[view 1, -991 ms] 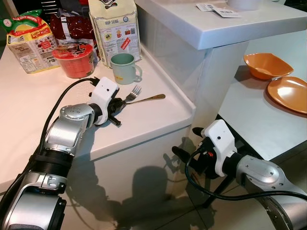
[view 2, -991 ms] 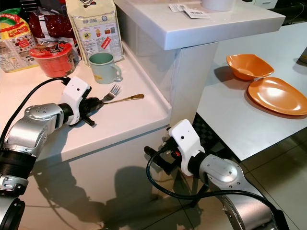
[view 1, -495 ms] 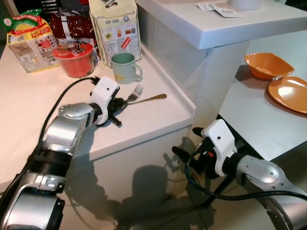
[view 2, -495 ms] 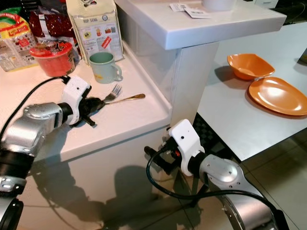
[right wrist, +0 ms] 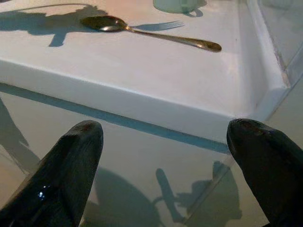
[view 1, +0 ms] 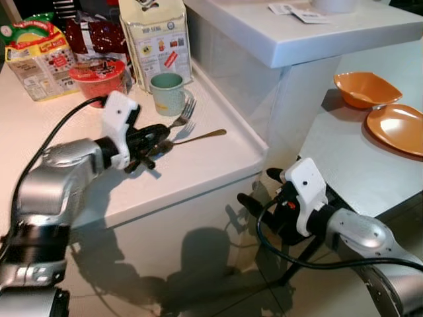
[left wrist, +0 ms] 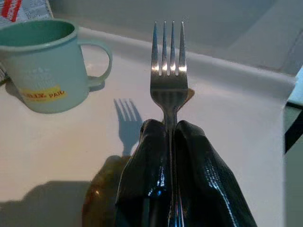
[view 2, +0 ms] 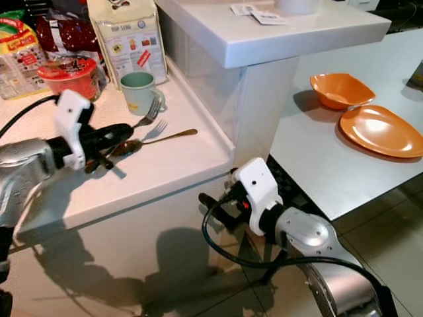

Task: Setting the table

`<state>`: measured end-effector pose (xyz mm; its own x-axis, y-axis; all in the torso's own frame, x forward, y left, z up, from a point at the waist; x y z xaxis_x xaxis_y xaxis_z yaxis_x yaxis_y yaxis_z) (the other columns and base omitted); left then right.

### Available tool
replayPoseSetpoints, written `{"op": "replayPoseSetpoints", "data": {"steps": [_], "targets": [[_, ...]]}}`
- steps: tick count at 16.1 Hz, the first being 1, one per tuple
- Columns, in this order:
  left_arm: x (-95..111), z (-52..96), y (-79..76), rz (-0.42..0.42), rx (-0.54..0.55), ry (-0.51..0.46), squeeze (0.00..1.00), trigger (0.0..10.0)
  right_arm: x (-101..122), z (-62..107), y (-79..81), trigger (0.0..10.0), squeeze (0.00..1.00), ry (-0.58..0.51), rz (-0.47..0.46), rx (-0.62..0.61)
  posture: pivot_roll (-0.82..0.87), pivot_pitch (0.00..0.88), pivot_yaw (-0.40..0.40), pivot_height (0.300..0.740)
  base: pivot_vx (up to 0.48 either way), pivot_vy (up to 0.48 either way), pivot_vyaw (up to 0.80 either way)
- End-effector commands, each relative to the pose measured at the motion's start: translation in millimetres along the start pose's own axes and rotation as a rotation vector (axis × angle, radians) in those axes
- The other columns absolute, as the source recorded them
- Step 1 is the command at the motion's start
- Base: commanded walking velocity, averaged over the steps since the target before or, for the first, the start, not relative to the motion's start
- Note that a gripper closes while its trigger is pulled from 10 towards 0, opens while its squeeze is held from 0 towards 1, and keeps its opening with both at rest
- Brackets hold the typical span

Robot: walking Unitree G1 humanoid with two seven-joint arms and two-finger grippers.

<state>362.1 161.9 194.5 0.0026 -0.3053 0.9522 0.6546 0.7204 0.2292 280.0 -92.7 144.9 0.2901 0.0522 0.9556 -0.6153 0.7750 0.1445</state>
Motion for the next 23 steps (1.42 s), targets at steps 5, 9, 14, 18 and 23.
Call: {"op": "replayPoseSetpoints", "data": {"steps": [5,9,14,18,23], "targets": [[23,26.7,-15.8,0.282,0.019,-0.205,0.00,0.0,10,-2.3,0.5,10.0,0.00,-0.071,-0.069,0.001,0.01,0.000,0.001,0.740,0.000,0.000,0.00],[17,40.7,-37.3,0.301,0.067,-0.180,0.00,0.0,15,-3.8,1.5,10.0,0.00,-0.122,-0.119,-0.015,0.04,0.000,0.001,0.740,0.000,0.000,0.00],[18,34.8,-60.2,0.256,0.097,-0.174,0.00,10.0,25,-7.6,9.6,10.0,0.00,-0.195,-0.168,-0.024,0.04,0.000,0.002,0.740,0.000,0.000,0.00],[9,28.0,-59.1,0.143,0.204,-0.107,0.00,10.0,23,-7.0,2.2,10.0,0.00,-0.211,-0.141,-0.088,0.04,0.000,-0.002,0.740,0.000,-0.291,0.00],[1,25.0,-49.5,0.087,0.307,-0.086,0.00,10.0,31,-8.2,-3.5,10.0,0.00,-0.231,-0.119,-0.112,0.04,0.000,-0.012,0.740,0.000,-0.472,0.00]]}}
Point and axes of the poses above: a point about 5 cm out from each wrist's last joint towards the gripper, its own z axis pointing back from the gripper into the wrist, its own x axis along the axis of the wrist's last joint, y = z × x, the point moved 6 cm from there along -z, pointing out of the wrist towards the gripper, and after that the axes turned 14 degrees about -z, right-handed, at the moved point
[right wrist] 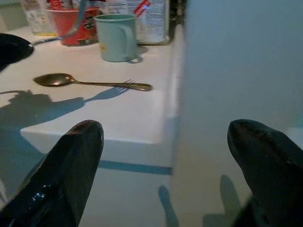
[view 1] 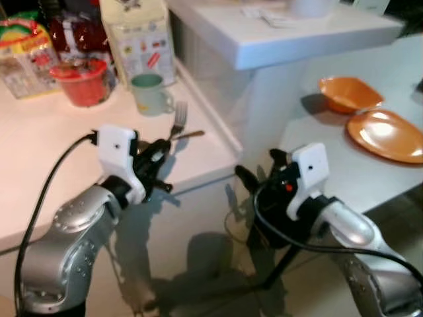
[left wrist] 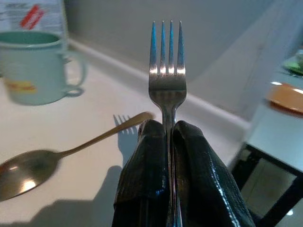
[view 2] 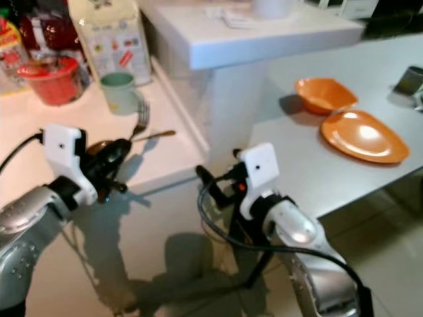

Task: Setting the table

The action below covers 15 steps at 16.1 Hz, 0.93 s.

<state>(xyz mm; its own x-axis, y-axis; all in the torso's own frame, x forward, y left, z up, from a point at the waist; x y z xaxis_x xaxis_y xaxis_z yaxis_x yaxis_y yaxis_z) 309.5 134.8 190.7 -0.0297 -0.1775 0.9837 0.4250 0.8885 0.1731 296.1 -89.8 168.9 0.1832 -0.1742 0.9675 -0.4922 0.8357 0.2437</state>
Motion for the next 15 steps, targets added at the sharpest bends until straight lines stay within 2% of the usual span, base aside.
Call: {"op": "replayPoseSetpoints", "data": {"steps": [1,5,9,15], "targets": [[-3,1.6,6.1,-0.021,0.034,0.011,0.00,10.0,2,-1.7,0.4,10.0,0.00,-0.010,0.002,0.006,0.04,0.000,-0.014,0.740,0.000,-0.480,0.00],[-3,3.2,7.8,-0.028,0.047,-0.002,0.00,10.0,1,-2.7,2.0,10.0,0.00,-0.001,0.017,0.024,0.04,0.000,-0.018,0.740,0.000,-0.480,0.00],[-6,4.0,7.4,-0.041,0.055,0.002,0.00,10.0,0,-1.1,-5.7,10.0,0.00,0.016,0.029,0.020,0.04,0.000,-0.025,0.740,0.000,-0.480,0.00],[-13,-14.8,9.8,-0.088,0.089,0.017,0.00,10.0,6,-2.2,-22.2,10.0,0.00,-0.021,0.007,-0.068,0.04,0.000,-0.022,0.740,0.000,-0.480,0.00]]}}
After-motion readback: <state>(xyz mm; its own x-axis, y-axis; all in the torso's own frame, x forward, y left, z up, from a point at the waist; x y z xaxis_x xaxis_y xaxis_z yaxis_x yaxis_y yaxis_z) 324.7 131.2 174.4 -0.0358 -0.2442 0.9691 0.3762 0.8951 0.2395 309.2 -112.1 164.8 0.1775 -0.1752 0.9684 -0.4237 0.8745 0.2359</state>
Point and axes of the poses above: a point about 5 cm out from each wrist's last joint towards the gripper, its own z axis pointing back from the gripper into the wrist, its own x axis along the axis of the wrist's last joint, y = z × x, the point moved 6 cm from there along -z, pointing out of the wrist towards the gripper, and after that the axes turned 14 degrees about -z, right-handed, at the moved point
